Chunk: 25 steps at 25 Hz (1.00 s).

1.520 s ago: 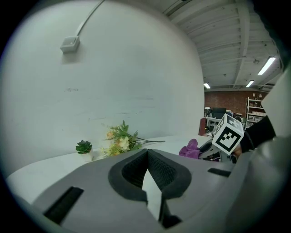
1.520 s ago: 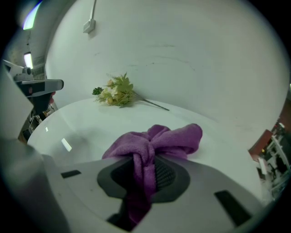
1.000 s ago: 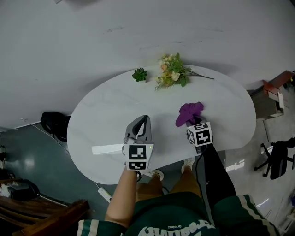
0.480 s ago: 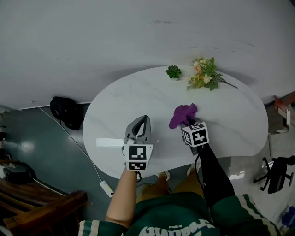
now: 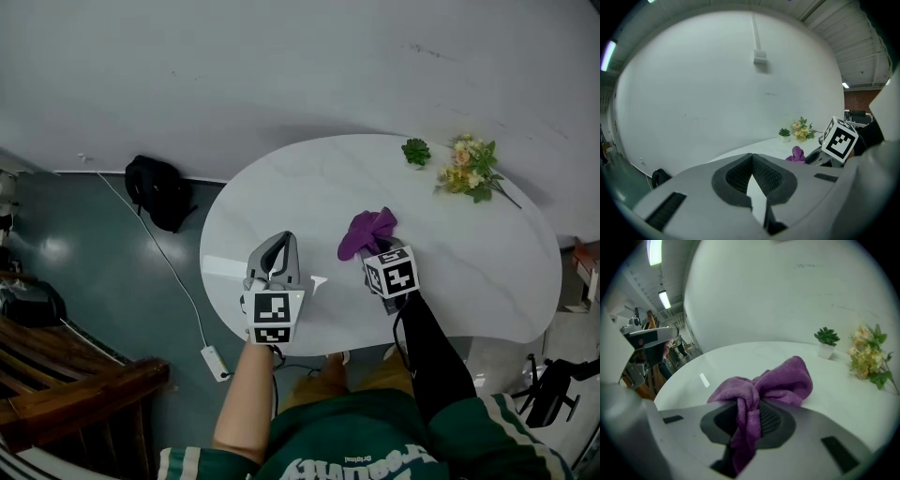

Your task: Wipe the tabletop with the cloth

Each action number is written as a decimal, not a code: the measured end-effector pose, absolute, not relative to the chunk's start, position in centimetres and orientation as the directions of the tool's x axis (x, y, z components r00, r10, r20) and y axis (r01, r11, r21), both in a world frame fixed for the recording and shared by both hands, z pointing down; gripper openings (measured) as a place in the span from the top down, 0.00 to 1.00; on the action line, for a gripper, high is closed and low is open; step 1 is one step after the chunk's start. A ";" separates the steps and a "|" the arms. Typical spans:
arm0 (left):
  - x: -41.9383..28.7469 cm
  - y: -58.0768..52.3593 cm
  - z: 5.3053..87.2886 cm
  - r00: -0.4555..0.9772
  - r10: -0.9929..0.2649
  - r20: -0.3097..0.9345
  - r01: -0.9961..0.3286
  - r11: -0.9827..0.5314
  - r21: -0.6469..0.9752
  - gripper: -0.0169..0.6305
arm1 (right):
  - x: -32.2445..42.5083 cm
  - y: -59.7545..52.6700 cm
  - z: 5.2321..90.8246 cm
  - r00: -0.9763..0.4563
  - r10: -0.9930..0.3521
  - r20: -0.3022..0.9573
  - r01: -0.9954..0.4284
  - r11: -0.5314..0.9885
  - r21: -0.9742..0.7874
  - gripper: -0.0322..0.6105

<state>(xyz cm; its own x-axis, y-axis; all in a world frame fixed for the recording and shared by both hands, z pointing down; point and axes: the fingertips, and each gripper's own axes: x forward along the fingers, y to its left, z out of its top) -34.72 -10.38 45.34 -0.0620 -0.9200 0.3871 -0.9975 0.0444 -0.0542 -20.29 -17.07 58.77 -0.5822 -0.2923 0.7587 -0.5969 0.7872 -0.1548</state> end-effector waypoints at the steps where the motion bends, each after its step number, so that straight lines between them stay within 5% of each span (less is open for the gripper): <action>1: -35.6 -9.9 45.4 -0.076 -0.919 0.387 -0.997 0.059 -0.057 0.97 | -21.2 -16.8 58.8 -0.585 -0.285 0.759 -0.586 0.796 -0.152 0.83; 25: -52.0 4.8 45.2 -0.414 -0.826 0.382 -0.907 0.407 -0.104 0.97 | -43.0 -5.8 59.8 -0.670 -0.066 0.739 -0.325 0.922 -0.212 0.83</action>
<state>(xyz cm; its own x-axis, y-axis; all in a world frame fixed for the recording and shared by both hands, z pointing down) -51.95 4.76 45.18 -0.4142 -0.8261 0.3820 -0.9075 0.4071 -0.1035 -43.04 -5.77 59.83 -0.6701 -0.0661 0.7394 -0.3252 0.9215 -0.2123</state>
